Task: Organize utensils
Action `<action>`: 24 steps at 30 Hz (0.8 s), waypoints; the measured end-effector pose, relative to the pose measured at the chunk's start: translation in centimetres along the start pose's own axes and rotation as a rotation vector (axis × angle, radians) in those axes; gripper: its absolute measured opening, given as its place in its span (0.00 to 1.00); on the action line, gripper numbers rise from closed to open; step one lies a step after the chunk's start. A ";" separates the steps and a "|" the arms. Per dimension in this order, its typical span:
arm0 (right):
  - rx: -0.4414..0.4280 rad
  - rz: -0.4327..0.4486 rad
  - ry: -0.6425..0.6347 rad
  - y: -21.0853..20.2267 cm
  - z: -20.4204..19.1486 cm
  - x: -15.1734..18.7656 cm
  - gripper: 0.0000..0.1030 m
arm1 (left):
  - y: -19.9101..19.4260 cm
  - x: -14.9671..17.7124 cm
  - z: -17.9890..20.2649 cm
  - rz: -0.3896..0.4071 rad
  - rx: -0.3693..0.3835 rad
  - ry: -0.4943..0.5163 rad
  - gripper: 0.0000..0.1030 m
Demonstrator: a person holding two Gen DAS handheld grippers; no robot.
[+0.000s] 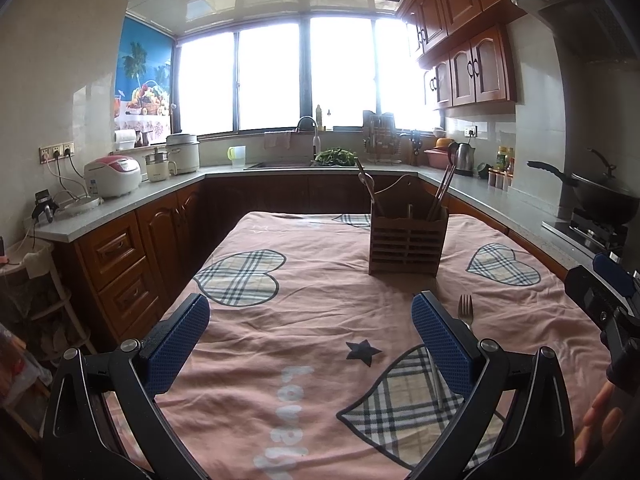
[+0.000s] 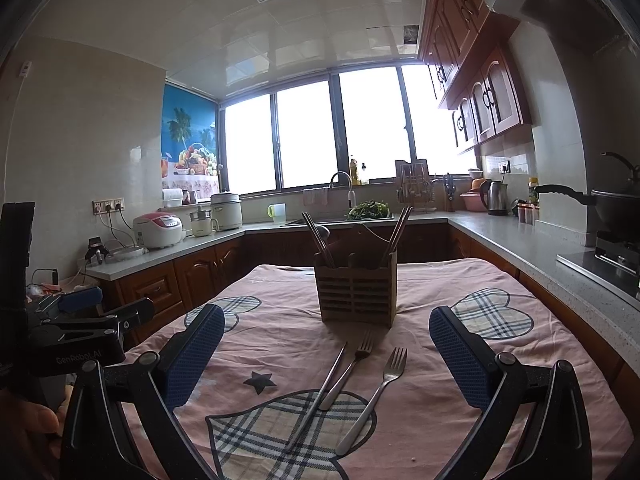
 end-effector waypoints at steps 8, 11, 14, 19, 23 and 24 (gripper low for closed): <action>0.001 0.000 -0.002 0.0 0.0 0.0 1.00 | 0.1 -0.2 0.3 0.003 0.006 0.009 1.00; 0.001 0.000 -0.001 0.0 0.0 0.0 1.00 | 0.1 -0.2 0.3 0.003 0.009 0.009 1.00; 0.002 0.000 0.000 0.0 0.0 0.0 1.00 | 0.1 -0.1 0.3 0.002 0.010 0.010 1.00; 0.001 -0.003 0.001 0.0 0.1 0.0 1.00 | 0.1 -0.1 0.4 0.002 0.011 0.009 1.00; 0.003 -0.007 0.007 0.1 -0.1 0.1 1.00 | 0.1 -0.1 0.4 0.001 0.011 0.009 1.00; 0.004 -0.008 0.009 0.3 0.0 0.2 1.00 | 0.1 -0.1 0.4 0.000 0.012 0.009 1.00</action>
Point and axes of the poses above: each gripper's, at about its wrist camera, not at the fingertips, and y roughly the way its jaws point, z to its right, x to its underside, the point moved 10 cm from there along y, roughly the way its jaws point, and after that the axes turned 15 degrees about -x, right-handed, at the moved point
